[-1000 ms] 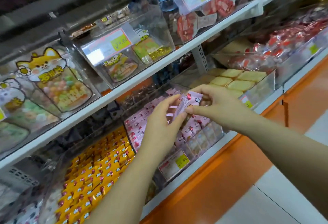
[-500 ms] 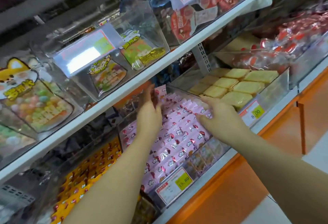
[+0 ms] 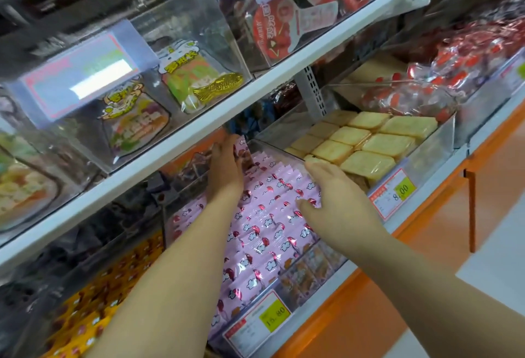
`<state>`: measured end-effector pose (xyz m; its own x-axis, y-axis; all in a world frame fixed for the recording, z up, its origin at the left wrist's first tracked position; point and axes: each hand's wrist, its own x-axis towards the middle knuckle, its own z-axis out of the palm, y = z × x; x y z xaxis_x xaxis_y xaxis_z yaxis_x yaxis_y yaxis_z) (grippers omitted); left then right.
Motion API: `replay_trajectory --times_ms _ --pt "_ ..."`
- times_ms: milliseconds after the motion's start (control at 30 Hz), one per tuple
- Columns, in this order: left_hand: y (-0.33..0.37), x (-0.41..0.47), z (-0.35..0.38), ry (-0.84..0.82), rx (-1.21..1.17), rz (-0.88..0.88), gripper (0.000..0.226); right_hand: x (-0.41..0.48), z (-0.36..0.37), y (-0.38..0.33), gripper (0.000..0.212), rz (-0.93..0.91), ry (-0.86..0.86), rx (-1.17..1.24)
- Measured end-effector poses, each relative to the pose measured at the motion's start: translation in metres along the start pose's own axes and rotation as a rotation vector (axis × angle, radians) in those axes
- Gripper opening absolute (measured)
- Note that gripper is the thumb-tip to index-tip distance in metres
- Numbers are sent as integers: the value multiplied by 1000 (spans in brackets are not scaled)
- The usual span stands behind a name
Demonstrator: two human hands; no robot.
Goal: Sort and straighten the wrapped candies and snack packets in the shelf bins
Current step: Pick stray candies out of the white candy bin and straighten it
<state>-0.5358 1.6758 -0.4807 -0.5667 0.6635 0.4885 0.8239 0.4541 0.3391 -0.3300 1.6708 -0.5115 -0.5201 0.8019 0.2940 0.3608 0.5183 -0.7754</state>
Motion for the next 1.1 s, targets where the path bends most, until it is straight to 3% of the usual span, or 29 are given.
replay_trajectory --times_ms 367,500,567,867,1000,1100 --pt "-6 20 11 -14 -2 53 38 -1 -1 0 65 -6 -18 -18" --pt "-11 20 2 -32 -152 -70 38 -1 -2 0 65 -2 -28 -14" --pt "-17 17 -1 -81 -158 -131 40 -2 -2 -1 65 1 -34 -13" --pt "-26 22 6 -368 42 -17 40 -3 -2 -3 64 7 -30 -18" --pt "-17 21 1 -317 -1 51 44 -3 -2 -3 65 11 -34 -19" --pt "-10 7 6 -473 77 52 47 -3 -1 -2 65 8 -27 -23"
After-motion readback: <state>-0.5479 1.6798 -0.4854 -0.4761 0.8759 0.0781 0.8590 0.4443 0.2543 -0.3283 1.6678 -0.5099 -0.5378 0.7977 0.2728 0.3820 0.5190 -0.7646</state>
